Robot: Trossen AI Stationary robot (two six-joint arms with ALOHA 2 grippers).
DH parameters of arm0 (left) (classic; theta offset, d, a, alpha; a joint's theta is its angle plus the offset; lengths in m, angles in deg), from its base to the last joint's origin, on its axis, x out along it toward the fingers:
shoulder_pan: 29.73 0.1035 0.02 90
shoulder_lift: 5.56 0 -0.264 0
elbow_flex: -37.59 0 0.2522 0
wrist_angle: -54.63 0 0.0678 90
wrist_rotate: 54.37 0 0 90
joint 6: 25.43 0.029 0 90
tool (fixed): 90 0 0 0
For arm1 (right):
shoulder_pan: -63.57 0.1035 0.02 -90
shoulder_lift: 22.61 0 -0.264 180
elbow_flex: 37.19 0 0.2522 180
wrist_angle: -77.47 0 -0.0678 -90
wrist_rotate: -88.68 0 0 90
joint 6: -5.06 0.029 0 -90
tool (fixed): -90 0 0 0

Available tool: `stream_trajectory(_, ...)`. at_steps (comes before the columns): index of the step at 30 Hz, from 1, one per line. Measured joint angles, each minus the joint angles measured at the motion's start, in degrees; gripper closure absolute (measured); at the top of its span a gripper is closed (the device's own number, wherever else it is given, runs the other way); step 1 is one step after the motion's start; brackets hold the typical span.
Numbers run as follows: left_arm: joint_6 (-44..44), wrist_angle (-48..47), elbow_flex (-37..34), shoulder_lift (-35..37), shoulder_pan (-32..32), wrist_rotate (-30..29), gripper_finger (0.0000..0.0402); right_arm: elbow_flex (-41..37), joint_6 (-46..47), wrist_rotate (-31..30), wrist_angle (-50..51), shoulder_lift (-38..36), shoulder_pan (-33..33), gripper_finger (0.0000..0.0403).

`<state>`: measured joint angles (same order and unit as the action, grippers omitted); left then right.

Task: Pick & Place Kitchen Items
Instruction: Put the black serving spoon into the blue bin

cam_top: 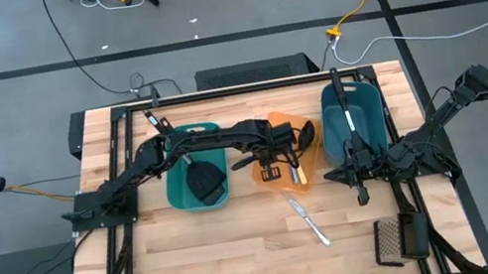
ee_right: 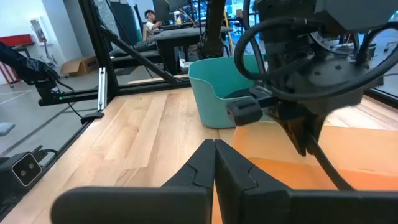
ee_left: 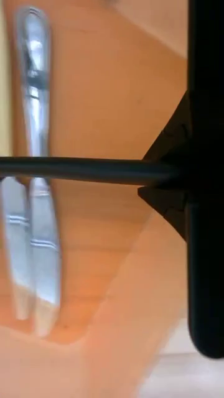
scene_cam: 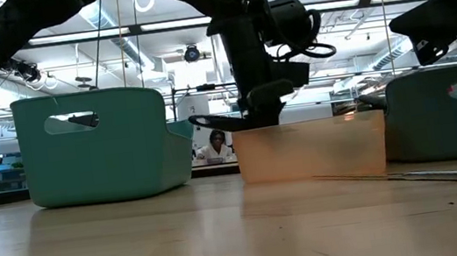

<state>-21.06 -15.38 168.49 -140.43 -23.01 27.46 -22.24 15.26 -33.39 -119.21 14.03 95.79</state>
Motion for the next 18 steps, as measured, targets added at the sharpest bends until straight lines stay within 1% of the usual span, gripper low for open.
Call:
stream_trajectory(4, -1.0, -4.1, 2.8, 0.5, -0.2, -0.7, 0.0368, 0.0, 0.0, 0.0, 0.0, 0.0, 0.0, 0.0394)
stream_trajectory(6, -1.0, -5.4, 4.3, 1.6, -0.7, -2.8, 0.0368, 0.0, 0.0, 0.0, 0.0, 0.0, 0.0, 0.0394)
stream_trajectory(14, -0.7, -7.8, 5.0, 9.3, -1.6, -7.8, 0.0368, 0.0, -0.2, -0.4, -1.0, 0.0, 0.0, 0.0394)
stream_trajectory(18, 4.5, -7.8, 5.1, 15.2, -1.8, -12.3, 0.0368, 0.0, -0.2, 0.8, -2.5, 0.0, 0.0, 0.0394)
